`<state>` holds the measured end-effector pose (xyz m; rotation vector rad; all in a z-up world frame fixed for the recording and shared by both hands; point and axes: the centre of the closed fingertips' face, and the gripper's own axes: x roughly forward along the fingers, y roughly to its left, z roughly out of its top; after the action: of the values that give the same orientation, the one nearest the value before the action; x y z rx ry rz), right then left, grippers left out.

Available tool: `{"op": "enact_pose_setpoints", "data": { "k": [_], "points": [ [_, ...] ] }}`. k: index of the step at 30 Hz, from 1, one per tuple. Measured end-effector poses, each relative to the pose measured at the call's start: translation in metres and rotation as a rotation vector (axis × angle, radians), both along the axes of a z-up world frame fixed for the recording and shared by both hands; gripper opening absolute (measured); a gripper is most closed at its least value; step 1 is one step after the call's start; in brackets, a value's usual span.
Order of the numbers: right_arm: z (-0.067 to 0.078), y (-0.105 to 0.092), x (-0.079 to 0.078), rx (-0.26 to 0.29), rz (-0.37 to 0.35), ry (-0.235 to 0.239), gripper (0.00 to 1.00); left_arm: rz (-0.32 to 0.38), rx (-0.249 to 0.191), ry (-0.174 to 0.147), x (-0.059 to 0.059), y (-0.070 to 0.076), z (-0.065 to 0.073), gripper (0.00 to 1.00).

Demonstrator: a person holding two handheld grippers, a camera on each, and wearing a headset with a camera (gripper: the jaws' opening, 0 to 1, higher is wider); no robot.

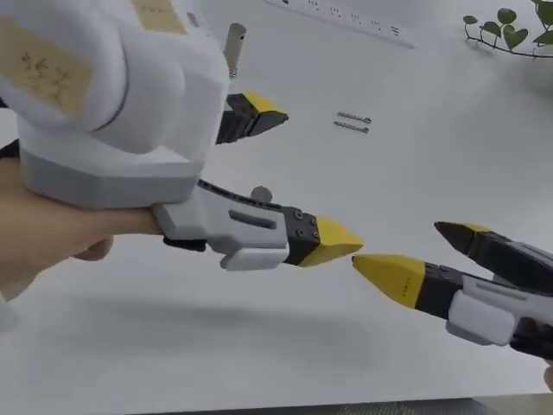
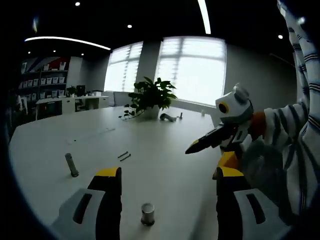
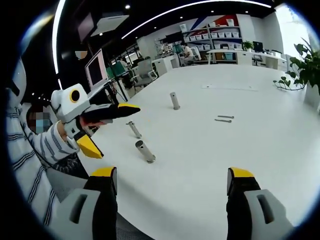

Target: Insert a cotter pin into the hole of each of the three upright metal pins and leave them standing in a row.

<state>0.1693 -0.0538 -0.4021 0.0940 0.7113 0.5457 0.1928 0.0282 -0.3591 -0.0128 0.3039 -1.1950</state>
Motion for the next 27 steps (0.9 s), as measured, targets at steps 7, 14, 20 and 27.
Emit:
{"op": "enact_pose_setpoints", "data": {
  "k": [7, 14, 20, 27],
  "points": [
    [0.002, 0.000, 0.001, 0.025, 0.000, -0.016, 0.89, 0.047, 0.028, -0.010, -0.001, 0.018, 0.004, 0.92],
    [0.005, -0.004, 0.000, 0.041, -0.004, -0.035, 0.89, 0.103, 0.049, 0.015, -0.011, 0.038, 0.000, 0.99],
    [0.009, -0.007, 0.001, 0.054, -0.005, -0.054, 0.88, 0.176, 0.021, 0.061, -0.015, 0.052, 0.001, 0.99],
    [0.015, -0.012, 0.002, 0.060, 0.000, -0.078, 0.88, 0.258, 0.028, 0.084, -0.014, 0.069, 0.000, 0.99]
  ]
}}
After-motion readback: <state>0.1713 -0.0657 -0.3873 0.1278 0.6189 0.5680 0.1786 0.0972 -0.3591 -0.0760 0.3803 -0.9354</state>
